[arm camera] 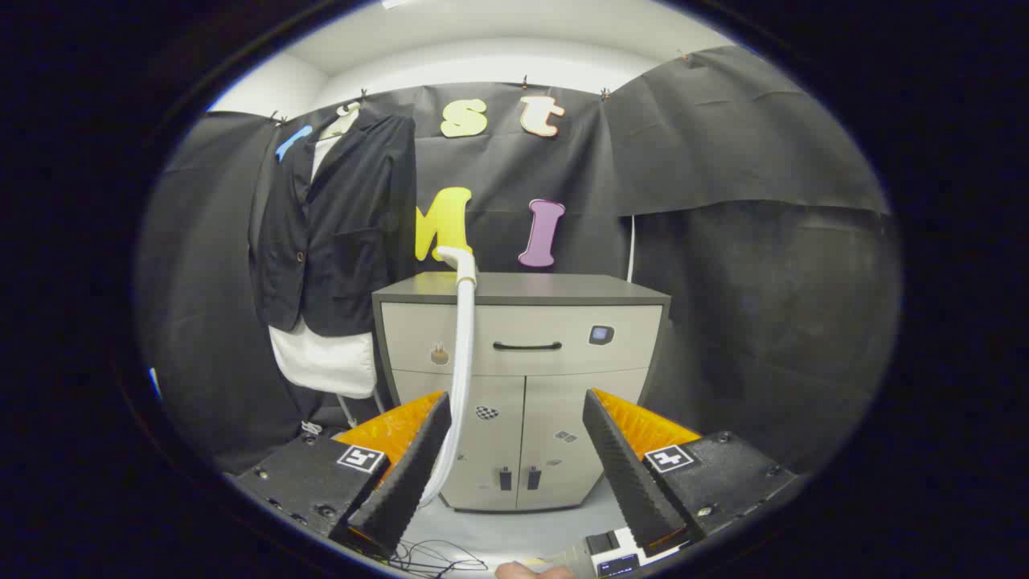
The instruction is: Iron the clothes twice with a garment steamer, once on the left side and once on the right side.
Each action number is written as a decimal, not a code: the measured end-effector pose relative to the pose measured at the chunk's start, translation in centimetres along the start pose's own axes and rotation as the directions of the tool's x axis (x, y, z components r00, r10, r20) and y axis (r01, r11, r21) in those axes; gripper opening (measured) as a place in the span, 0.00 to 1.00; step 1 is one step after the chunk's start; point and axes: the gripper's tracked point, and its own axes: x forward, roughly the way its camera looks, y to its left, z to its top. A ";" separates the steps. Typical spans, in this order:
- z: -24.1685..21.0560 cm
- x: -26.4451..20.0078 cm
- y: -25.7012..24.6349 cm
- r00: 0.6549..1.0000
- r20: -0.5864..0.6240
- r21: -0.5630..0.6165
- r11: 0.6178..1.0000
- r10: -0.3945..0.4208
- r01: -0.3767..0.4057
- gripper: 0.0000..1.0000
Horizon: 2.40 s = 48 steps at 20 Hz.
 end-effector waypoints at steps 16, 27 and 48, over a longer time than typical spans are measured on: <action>0.0 -0.8 0.3 1.000 0.025 -0.046 0.999 -0.016 0.017 1.00; -1.1 0.9 1.8 0.999 0.016 -0.031 0.998 0.048 -0.047 1.00; 10.3 9.0 5.1 0.996 -0.056 0.144 0.988 0.070 -0.062 1.00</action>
